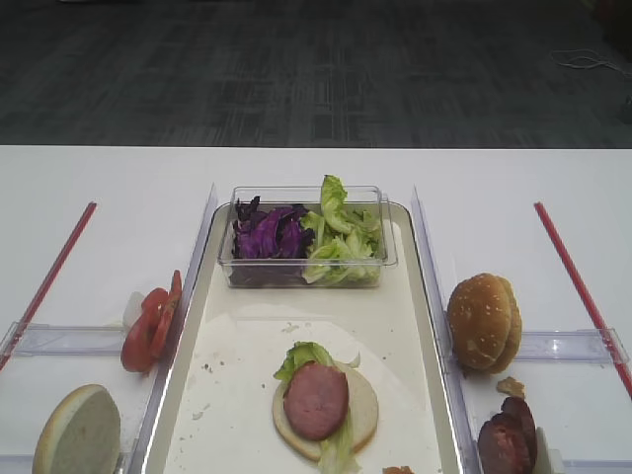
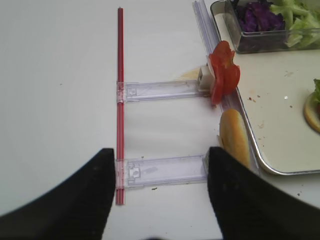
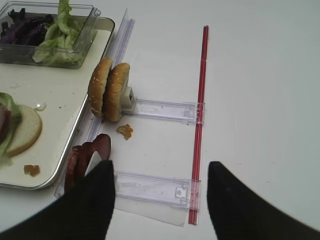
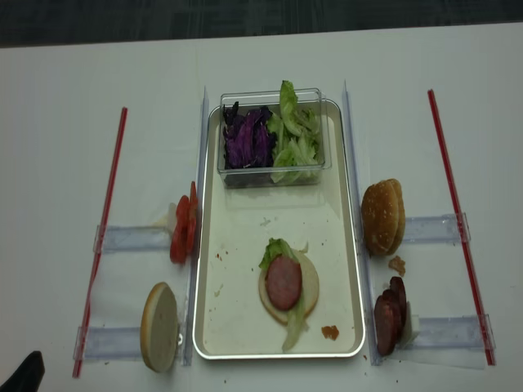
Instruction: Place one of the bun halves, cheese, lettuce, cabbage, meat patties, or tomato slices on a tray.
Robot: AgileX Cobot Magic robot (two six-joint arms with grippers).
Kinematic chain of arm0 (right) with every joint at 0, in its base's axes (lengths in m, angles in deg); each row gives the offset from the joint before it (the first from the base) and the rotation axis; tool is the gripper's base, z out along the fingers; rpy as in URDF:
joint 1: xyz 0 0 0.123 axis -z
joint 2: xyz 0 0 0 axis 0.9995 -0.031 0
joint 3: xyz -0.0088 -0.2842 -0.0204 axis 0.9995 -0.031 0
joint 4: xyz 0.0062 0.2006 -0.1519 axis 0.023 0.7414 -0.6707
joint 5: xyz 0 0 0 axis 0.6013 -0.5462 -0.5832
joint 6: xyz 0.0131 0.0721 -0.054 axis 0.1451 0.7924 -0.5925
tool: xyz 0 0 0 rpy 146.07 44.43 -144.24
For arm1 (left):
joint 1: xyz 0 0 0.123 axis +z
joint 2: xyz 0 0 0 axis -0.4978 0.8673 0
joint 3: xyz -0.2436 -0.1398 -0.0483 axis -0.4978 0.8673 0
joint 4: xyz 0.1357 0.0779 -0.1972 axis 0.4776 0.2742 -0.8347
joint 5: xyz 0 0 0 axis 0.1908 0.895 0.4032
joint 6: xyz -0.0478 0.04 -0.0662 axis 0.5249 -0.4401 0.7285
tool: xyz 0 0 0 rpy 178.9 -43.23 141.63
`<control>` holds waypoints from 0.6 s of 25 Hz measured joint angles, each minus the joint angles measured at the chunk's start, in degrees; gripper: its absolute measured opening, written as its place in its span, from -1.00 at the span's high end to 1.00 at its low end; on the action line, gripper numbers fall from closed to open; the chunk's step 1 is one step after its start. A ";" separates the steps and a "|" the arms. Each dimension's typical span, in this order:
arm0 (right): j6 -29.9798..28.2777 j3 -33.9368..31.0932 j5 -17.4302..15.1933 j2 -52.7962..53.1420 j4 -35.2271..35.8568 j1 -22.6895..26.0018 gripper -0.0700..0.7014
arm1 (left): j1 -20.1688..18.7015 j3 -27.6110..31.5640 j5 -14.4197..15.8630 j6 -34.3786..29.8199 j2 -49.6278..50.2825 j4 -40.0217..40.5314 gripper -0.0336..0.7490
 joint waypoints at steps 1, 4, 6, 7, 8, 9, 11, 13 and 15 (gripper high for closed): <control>0.00 0.00 0.00 0.00 0.00 0.00 -0.30 | 0.00 0.00 0.00 0.00 0.00 0.00 -0.09; -0.10 0.00 -0.13 0.00 0.00 0.00 -0.30 | 0.00 0.00 0.00 0.00 0.00 0.00 -0.09; -0.10 0.00 -0.13 0.00 0.00 0.00 -0.30 | 0.00 0.00 0.00 0.00 0.00 0.00 -0.09; -0.10 0.00 -0.13 0.00 0.00 0.00 -0.30 | 0.00 0.00 0.00 0.00 0.00 0.00 -0.09; -0.10 0.00 -0.13 0.00 0.00 0.00 -0.30 | 0.00 0.00 0.00 0.00 0.00 0.00 -0.09; -0.10 0.00 -0.13 0.00 0.00 0.00 -0.30 | 0.00 0.00 0.00 0.00 0.00 0.00 -0.09; -0.10 0.00 -0.13 0.00 0.00 0.00 -0.30 | 0.00 0.00 0.00 0.00 0.00 0.00 -0.09; -0.10 0.00 -0.13 0.00 0.00 0.00 -0.30 | 0.00 0.00 0.00 0.00 0.00 0.00 -0.09; -0.10 0.00 -0.13 0.00 0.00 0.00 -0.30 | 0.00 0.00 0.00 0.00 0.00 0.00 -0.09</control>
